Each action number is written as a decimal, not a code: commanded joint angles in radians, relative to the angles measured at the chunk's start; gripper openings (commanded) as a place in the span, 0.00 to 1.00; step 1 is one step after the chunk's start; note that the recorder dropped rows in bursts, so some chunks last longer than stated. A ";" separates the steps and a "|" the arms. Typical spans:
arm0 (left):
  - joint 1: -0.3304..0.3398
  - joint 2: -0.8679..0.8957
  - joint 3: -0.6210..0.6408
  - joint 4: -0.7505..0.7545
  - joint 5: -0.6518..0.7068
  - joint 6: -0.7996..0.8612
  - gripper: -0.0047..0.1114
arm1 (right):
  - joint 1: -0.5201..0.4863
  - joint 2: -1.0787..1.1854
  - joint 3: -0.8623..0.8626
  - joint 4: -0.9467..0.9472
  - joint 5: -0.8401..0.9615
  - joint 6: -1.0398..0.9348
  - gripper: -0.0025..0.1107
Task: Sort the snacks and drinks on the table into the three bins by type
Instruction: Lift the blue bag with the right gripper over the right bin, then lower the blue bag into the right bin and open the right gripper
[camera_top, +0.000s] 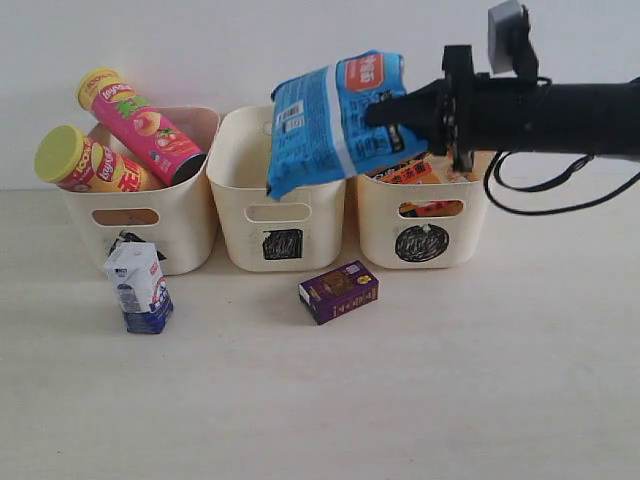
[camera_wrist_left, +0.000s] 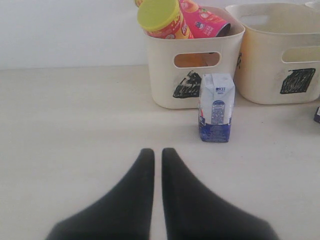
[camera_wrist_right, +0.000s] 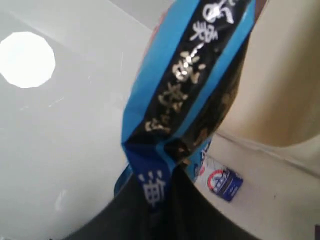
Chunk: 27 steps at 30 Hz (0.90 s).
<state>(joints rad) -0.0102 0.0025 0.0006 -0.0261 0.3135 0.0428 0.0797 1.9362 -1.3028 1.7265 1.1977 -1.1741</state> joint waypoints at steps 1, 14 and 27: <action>0.002 -0.003 -0.001 -0.011 -0.002 0.003 0.08 | -0.067 -0.004 -0.109 0.018 0.023 0.067 0.02; 0.002 -0.003 -0.001 -0.011 -0.002 0.003 0.08 | -0.176 0.102 -0.278 0.018 -0.046 0.093 0.02; 0.002 -0.003 -0.001 -0.011 -0.002 0.003 0.08 | -0.168 0.185 -0.296 -0.019 -0.326 0.021 0.02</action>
<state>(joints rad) -0.0102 0.0025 0.0006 -0.0261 0.3135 0.0428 -0.0905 2.1229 -1.5873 1.6946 0.9168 -1.1272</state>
